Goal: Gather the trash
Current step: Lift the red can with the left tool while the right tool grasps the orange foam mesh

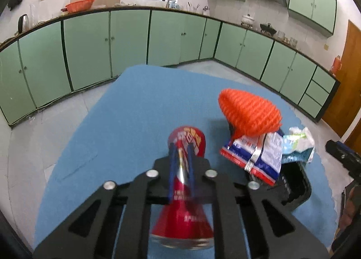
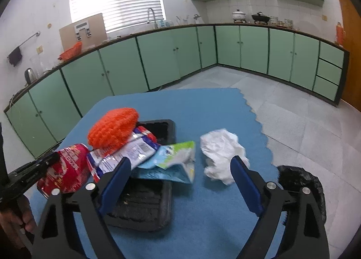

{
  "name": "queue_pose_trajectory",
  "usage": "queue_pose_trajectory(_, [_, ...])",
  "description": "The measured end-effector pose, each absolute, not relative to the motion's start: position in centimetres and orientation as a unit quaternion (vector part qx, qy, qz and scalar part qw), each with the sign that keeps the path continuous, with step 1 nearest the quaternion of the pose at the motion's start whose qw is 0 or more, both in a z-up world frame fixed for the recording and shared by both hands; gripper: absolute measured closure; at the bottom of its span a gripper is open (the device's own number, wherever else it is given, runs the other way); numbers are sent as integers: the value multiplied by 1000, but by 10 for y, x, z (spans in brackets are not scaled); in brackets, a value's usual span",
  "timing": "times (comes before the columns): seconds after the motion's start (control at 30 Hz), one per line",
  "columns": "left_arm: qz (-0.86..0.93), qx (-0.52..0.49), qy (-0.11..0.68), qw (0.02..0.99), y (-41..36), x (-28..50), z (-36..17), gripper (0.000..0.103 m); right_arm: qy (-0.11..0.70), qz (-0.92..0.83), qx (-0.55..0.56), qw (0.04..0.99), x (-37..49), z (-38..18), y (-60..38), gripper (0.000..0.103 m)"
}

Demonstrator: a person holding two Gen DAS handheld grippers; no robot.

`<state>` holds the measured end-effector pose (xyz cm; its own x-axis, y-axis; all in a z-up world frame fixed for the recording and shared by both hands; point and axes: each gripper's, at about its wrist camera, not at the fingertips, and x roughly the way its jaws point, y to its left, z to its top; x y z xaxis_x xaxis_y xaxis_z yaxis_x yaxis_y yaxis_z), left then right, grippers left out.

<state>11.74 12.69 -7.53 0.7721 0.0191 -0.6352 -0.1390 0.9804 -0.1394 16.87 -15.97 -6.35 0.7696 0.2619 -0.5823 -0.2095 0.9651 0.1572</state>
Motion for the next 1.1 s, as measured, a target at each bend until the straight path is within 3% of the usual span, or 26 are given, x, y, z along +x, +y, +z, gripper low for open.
queue_pose_trajectory(0.23, [29,-80,355,931,135,133,-79,97,312,155,49,936,187,-59,-128,15])
queue_pose_trajectory(0.47, [-4,-84,400,912,136,140,-97,90,318,161,44,933,190,-62,-112,15])
queue_pose_trajectory(0.67, [-35,-103,425,899,129,148,-110,75,320,156,41,934,192,-62,-113,15])
queue_pose_trajectory(0.73, [-45,-104,431,895,124,151,-115,75,319,154,41,934,193,-62,-114,15])
queue_pose_trajectory(0.83, [-51,-118,435,891,122,153,-120,84,319,153,41,935,195,-61,-116,15])
queue_pose_trajectory(1.1, [-27,-121,377,918,132,139,-97,94,314,162,30,935,197,-58,-112,15])
